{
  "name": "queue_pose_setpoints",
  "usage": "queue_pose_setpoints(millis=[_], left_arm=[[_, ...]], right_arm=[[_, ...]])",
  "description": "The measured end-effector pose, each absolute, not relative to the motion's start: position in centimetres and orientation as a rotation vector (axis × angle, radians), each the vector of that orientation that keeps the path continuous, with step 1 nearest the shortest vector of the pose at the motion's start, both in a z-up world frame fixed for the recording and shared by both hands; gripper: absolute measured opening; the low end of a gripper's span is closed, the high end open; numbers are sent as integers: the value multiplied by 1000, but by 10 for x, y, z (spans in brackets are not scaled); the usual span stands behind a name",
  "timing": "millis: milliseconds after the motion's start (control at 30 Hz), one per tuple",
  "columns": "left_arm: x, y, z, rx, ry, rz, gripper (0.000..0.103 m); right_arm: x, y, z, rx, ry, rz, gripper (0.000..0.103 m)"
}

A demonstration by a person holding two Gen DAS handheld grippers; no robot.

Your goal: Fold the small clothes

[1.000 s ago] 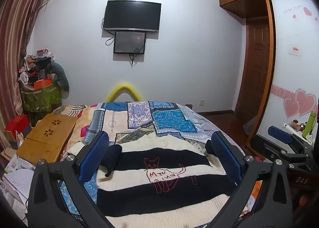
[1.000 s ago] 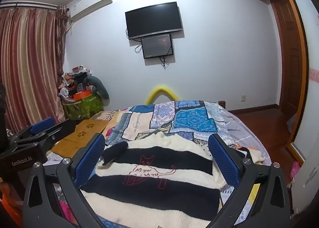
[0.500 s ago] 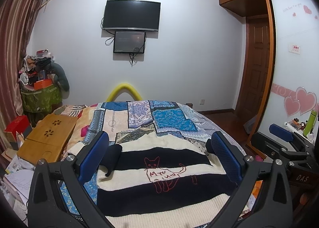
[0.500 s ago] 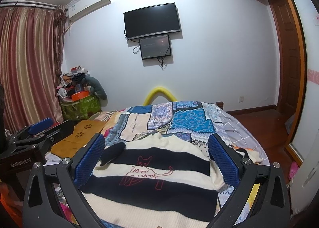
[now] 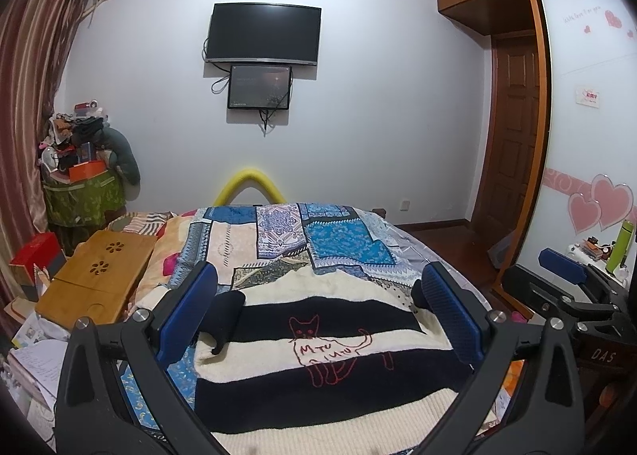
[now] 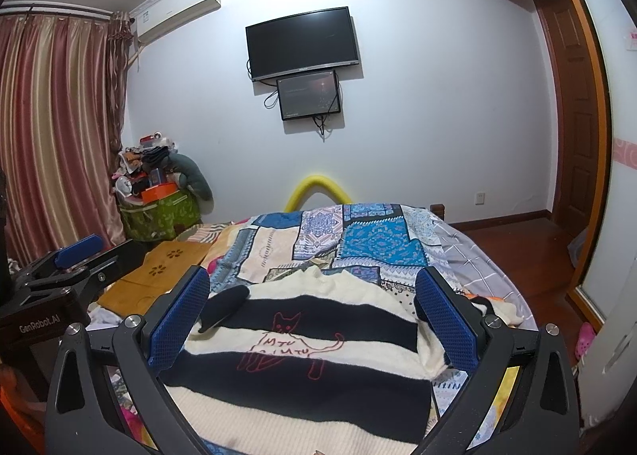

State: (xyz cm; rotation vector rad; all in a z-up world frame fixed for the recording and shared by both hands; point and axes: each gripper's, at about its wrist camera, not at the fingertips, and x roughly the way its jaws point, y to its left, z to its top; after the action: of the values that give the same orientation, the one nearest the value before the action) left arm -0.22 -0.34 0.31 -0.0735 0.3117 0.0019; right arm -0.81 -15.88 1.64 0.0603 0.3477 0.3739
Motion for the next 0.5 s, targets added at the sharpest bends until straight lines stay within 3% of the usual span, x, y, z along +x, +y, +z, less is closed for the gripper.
queue_pose_setpoints(millis=[500], left_arm=[[-7, -6, 4, -62, 310, -4, 103]], right_arm=[[-8, -159, 16, 61, 348, 374, 103]])
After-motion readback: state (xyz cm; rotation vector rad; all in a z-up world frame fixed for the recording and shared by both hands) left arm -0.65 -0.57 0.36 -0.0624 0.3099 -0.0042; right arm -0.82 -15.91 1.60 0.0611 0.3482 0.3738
